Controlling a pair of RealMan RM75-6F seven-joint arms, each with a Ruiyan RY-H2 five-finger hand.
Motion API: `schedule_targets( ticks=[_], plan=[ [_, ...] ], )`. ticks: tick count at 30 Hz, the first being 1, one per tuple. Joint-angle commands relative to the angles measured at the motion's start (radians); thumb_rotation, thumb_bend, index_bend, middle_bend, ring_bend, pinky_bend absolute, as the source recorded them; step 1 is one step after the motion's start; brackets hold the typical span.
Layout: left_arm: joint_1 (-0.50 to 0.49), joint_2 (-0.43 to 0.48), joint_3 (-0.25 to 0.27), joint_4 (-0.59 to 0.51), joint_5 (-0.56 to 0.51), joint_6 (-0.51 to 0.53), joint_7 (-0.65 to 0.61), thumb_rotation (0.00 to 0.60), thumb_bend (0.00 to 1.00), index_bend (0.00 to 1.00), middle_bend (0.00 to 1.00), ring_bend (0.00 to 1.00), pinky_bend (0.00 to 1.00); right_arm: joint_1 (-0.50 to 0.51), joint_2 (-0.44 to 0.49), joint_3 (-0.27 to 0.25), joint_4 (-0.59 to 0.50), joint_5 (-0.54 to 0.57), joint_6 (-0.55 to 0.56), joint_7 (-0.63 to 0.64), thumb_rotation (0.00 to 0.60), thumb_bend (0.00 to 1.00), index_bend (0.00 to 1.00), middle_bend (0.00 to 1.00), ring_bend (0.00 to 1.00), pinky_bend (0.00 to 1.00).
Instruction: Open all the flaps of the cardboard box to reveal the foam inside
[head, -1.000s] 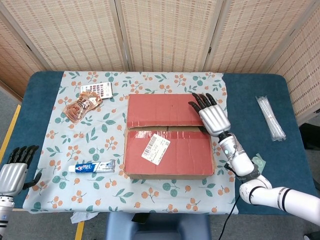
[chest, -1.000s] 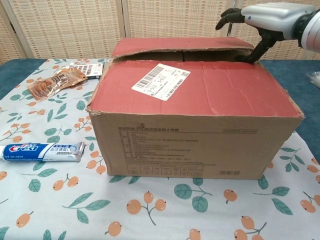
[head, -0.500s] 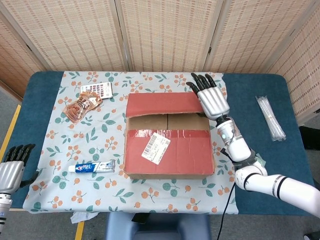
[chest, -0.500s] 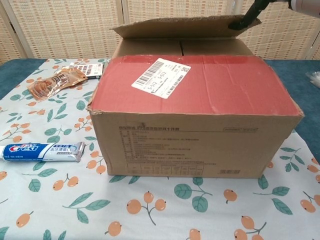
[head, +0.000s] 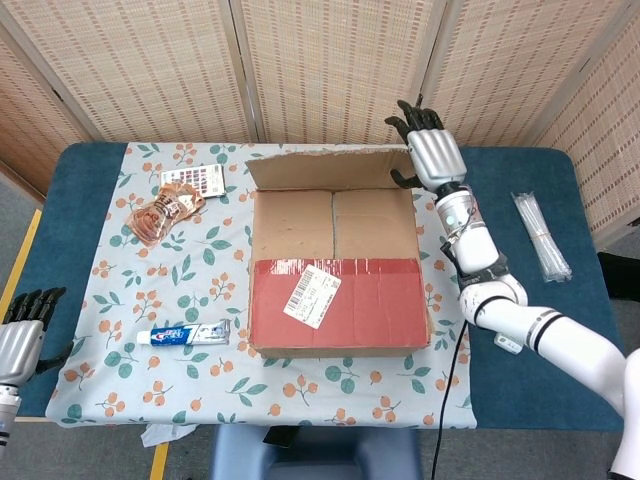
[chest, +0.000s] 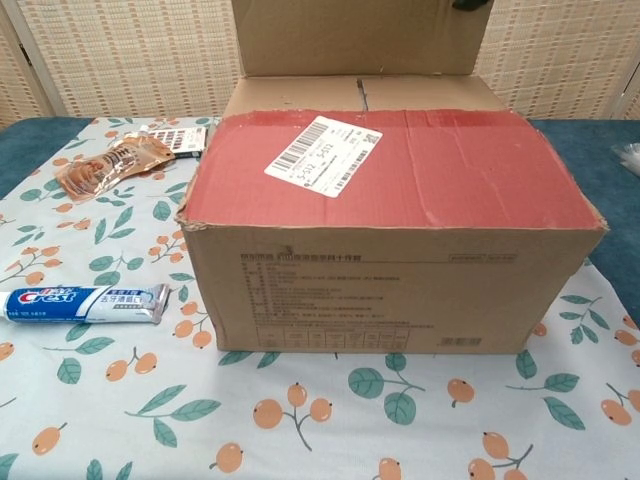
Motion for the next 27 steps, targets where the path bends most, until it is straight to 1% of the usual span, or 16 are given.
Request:
schedule_targets(
  ticks=[1, 10, 14, 17, 21, 26, 27],
  plan=[
    [0.002, 0.002, 0.000, -0.001, -0.001, 0.001, -0.008, 0.600, 0.39, 0.05, 0.13, 0.06, 0.00, 0.034, -0.025, 0.011, 0.059, 0.003, -0.022, 0.044, 0.600, 0.37, 0.15, 0.00, 0.00, 0.00],
    [0.000, 0.005, -0.005, 0.008, -0.013, -0.008, -0.022, 0.600, 0.39, 0.05, 0.13, 0.06, 0.00, 0.089, -0.069, 0.013, 0.200, 0.014, -0.035, 0.067, 0.600, 0.37, 0.15, 0.00, 0.00, 0.00],
    [-0.002, 0.002, -0.007, 0.013, -0.021, -0.016, -0.018, 0.600, 0.39, 0.05, 0.13, 0.06, 0.00, 0.086, -0.070, 0.006, 0.230, -0.014, -0.015, 0.092, 0.600, 0.37, 0.15, 0.00, 0.00, 0.00],
    [-0.004, -0.002, -0.007, 0.015, -0.025, -0.021, -0.007, 0.600, 0.39, 0.05, 0.13, 0.06, 0.00, 0.069, -0.053, 0.001, 0.223, -0.038, 0.002, 0.125, 0.600, 0.37, 0.15, 0.00, 0.00, 0.00],
    [-0.007, -0.008, -0.006, 0.012, -0.028, -0.023, 0.020, 0.600, 0.39, 0.05, 0.13, 0.06, 0.00, 0.017, 0.008, -0.016, 0.136, -0.073, 0.010, 0.177, 0.600, 0.37, 0.15, 0.00, 0.00, 0.00],
    [-0.005, -0.010, -0.005, 0.002, -0.025, -0.015, 0.036, 0.600, 0.39, 0.05, 0.13, 0.06, 0.00, -0.087, 0.136, -0.041, -0.059, -0.107, 0.035, 0.239, 0.600, 0.37, 0.15, 0.00, 0.00, 0.00],
    [-0.005, -0.010, -0.005, 0.001, -0.026, -0.015, 0.039, 0.600, 0.39, 0.05, 0.13, 0.06, 0.00, -0.113, 0.168, -0.046, -0.111, -0.115, 0.034, 0.263, 0.600, 0.37, 0.15, 0.00, 0.00, 0.00]
  ],
)
